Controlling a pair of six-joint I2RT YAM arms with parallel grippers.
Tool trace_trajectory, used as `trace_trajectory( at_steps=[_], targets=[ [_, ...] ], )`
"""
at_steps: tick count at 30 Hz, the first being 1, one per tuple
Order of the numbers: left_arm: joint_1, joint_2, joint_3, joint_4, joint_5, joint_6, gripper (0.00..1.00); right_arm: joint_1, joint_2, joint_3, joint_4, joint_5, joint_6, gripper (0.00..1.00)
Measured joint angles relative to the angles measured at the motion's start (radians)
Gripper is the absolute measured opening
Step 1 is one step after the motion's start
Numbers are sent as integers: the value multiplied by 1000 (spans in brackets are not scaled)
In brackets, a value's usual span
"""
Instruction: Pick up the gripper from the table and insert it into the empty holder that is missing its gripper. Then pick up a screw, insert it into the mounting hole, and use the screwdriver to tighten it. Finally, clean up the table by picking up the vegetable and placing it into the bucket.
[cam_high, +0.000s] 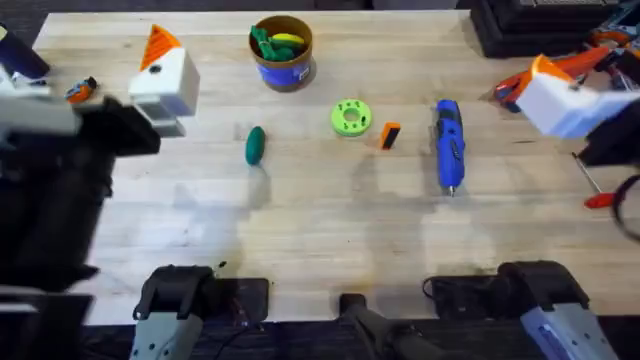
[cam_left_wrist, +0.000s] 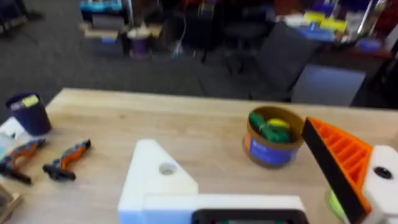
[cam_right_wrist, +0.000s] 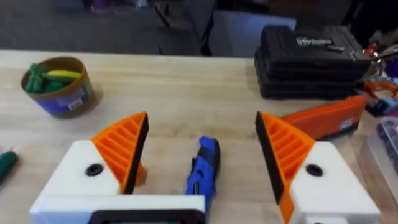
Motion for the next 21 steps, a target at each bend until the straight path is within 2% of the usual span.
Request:
trace_trajectory(
  at_steps=[6,7,9,14,21],
  targets=[
    [0,247,231,-251,0,1,985,0,303,288,-331,0,0,992],
    [0,358,330,-362,0,1,985,0,436,404,-475,0,0,992],
    [0,416,375,-417,0,1,985,0,517,469,-551,0,0,992],
    [0,553,456,-547,11,1,985,0,649,560,-674,0,0,990],
    [0,688,464,-595,65,0,985,0,760,571,-736,0,5,990]
  ],
)
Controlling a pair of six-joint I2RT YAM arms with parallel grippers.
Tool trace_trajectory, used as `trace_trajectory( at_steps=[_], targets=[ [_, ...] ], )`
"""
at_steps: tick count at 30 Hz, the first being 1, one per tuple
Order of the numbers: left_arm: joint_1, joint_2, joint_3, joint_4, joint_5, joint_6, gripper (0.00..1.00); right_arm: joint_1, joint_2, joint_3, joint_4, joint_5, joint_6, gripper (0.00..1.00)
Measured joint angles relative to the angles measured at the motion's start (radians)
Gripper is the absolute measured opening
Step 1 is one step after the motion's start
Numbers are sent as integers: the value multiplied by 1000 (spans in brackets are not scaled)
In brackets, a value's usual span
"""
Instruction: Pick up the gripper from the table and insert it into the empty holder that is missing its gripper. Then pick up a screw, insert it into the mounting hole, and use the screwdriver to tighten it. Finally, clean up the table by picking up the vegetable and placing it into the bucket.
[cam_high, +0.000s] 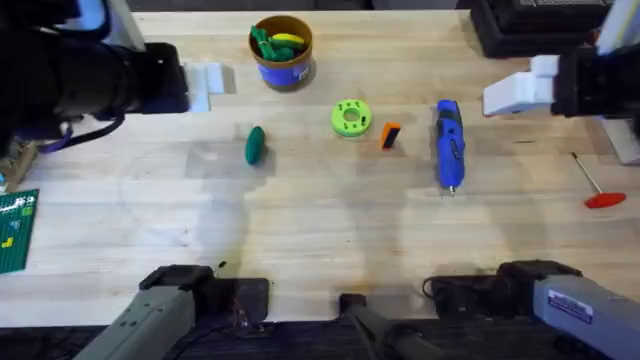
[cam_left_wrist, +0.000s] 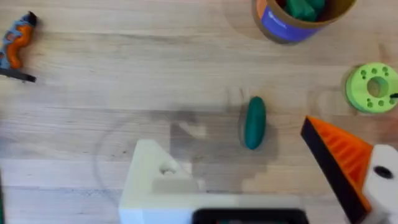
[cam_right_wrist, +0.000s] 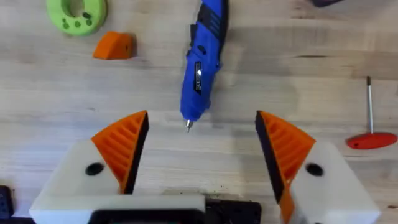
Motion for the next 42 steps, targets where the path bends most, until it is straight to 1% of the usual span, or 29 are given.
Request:
trace_trajectory(
  at_steps=[4,7,14,18,21,23,26,28,30,33,34,35,42],
  targets=[
    [0,56,0,6,19,0,985,0,40,0,4,0,5,990],
    [0,79,0,7,19,0,985,0,47,0,9,0,32,990],
    [0,93,0,15,18,0,985,0,46,0,20,0,64,989],
    [-7,93,1,-19,18,0,985,0,46,0,20,0,71,991],
    [-44,96,1,-81,15,-1,985,0,46,0,20,0,71,989],
    [-71,107,1,-102,15,-6,985,0,46,0,20,0,71,991],
    [-108,150,1,-126,15,-31,985,0,46,0,20,0,71,990],
    [-124,188,1,-135,15,-48,985,0,46,0,20,0,71,989],
    [-132,226,-3,-122,15,-59,985,0,46,0,20,0,71,990],
    [-134,280,-33,-67,15,-64,985,0,46,0,20,0,71,989],
    [-134,343,-81,12,17,-52,985,0,46,0,20,0,71,990],
    [-134,361,-91,29,17,-47,985,0,46,0,20,0,71,990],
    [-134,500,-103,112,18,-26,985,0,46,0,20,0,71,989]
  ],
)
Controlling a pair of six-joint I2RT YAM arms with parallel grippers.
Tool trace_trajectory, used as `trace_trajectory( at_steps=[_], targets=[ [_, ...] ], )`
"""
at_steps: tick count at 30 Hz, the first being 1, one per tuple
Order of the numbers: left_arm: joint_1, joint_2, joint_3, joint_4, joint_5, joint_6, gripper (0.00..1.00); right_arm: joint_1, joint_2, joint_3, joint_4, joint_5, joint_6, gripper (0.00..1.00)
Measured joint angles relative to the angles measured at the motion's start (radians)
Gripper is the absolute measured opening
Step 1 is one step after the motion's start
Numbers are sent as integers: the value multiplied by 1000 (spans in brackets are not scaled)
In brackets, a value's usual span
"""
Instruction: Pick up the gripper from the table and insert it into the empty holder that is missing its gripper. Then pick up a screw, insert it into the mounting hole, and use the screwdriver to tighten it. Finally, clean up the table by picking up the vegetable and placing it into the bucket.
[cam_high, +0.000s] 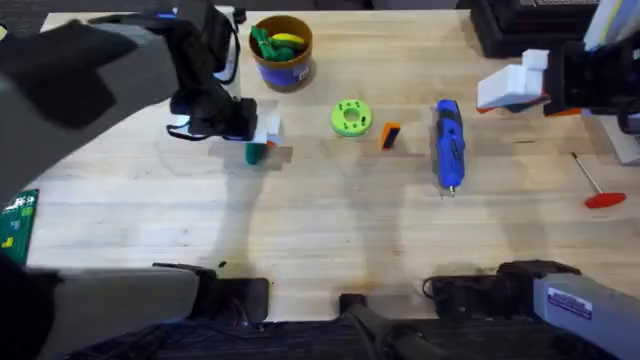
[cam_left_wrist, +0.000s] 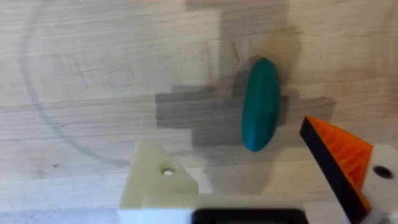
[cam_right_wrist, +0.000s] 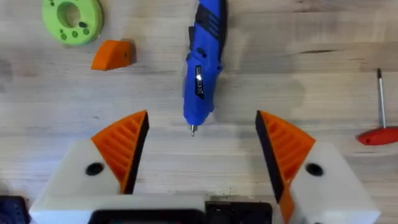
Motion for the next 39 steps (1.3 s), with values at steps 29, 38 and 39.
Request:
trace_trajectory(
  at_steps=[29,38,39],
  targets=[
    [0,129,-1,55,24,18,9,0,0,0,0,0,0,990],
    [0,129,-1,55,24,18,9,0,0,0,0,0,0,990],
    [0,129,-1,54,24,18,9,0,0,0,0,0,0,991]
  ],
)
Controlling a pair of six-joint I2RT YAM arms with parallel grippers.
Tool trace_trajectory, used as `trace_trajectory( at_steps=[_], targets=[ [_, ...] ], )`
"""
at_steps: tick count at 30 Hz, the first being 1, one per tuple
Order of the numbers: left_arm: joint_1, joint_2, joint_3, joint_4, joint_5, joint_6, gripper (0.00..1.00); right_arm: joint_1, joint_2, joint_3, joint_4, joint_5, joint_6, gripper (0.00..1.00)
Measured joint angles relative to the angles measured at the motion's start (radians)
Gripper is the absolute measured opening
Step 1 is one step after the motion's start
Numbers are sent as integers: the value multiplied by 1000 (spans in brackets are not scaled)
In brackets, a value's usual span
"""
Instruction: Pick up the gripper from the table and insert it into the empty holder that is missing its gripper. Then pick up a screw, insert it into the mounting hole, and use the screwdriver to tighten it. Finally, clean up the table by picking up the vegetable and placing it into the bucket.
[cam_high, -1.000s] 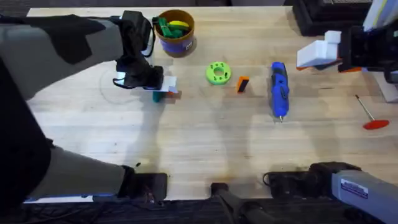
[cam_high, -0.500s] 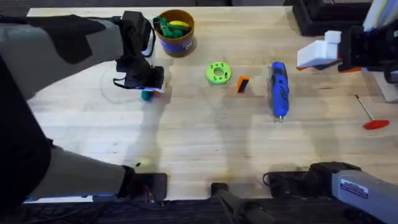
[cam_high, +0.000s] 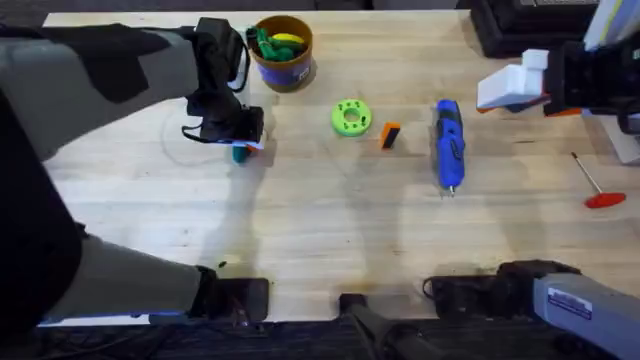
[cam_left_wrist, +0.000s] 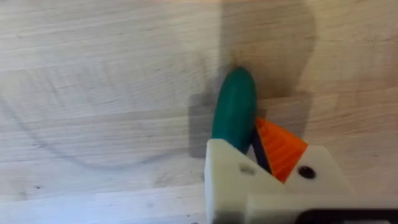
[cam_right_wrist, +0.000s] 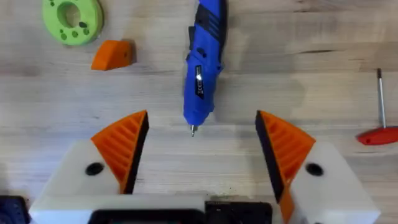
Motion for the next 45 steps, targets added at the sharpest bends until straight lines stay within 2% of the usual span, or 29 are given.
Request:
trace_trajectory(
  at_steps=[6,20,29,30,35,36,45],
  targets=[
    [0,-43,23,-75,4,0,9,0,0,0,0,0,0,990],
    [0,-387,234,-279,6,0,9,0,0,0,0,0,0,991],
    [0,-438,240,-288,6,5,9,0,0,0,0,0,0,990],
    [0,-438,240,-287,5,13,80,0,0,0,0,0,0,990],
    [0,-438,240,-288,6,11,861,0,0,0,0,0,0,992],
    [0,-438,240,-288,6,10,957,0,0,0,0,0,0,990],
    [0,-438,240,-257,6,11,985,0,0,0,0,0,0,991]
  ],
)
